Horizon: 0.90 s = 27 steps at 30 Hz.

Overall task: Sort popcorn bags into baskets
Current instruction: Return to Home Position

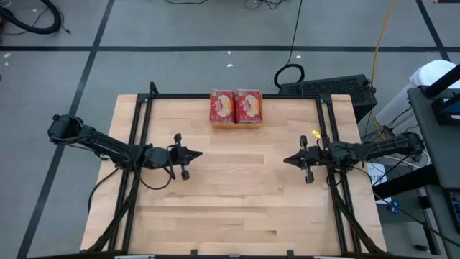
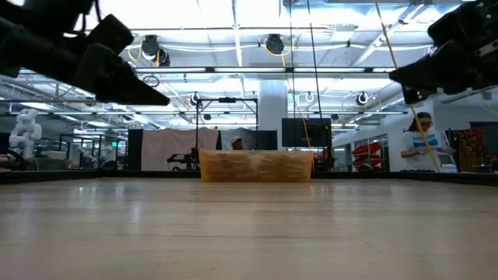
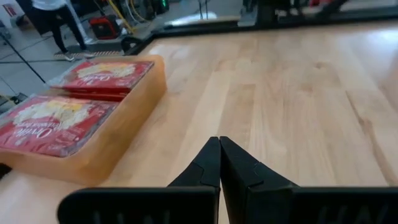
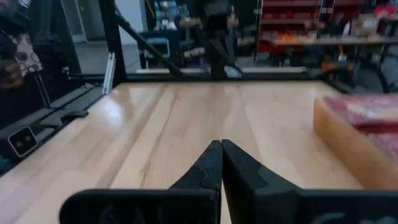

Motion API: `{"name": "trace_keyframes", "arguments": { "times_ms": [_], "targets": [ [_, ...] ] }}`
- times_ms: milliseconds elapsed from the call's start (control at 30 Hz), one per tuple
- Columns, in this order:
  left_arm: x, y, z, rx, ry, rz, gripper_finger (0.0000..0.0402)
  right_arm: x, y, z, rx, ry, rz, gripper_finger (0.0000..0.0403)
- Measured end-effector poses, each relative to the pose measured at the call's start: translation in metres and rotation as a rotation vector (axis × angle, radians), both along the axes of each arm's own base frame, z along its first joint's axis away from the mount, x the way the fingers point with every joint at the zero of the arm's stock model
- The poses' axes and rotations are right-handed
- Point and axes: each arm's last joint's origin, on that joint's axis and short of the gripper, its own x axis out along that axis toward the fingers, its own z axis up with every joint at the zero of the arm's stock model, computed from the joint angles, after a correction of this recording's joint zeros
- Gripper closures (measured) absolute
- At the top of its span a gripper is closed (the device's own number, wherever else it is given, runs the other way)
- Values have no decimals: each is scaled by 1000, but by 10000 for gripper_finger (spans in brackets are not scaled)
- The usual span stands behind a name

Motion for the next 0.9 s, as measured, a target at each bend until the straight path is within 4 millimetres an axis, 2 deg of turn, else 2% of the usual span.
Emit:
{"name": "trace_keyframes", "arguments": {
  "times_ms": [200,367,600,900],
  "targets": [
    [-29,3,-11,-52,-97,-8,399,-6,-1,4,-41,-44,6,403],
    [-43,6,-17,-69,-131,-7,400,-11,-2,9,-64,-106,6,403],
    [-50,8,-19,-48,-153,-14,399,-18,-3,14,-127,-181,0,403],
    [-51,7,-21,-51,-142,-38,398,-17,-6,10,-107,-134,-101,403]
  ]
}}
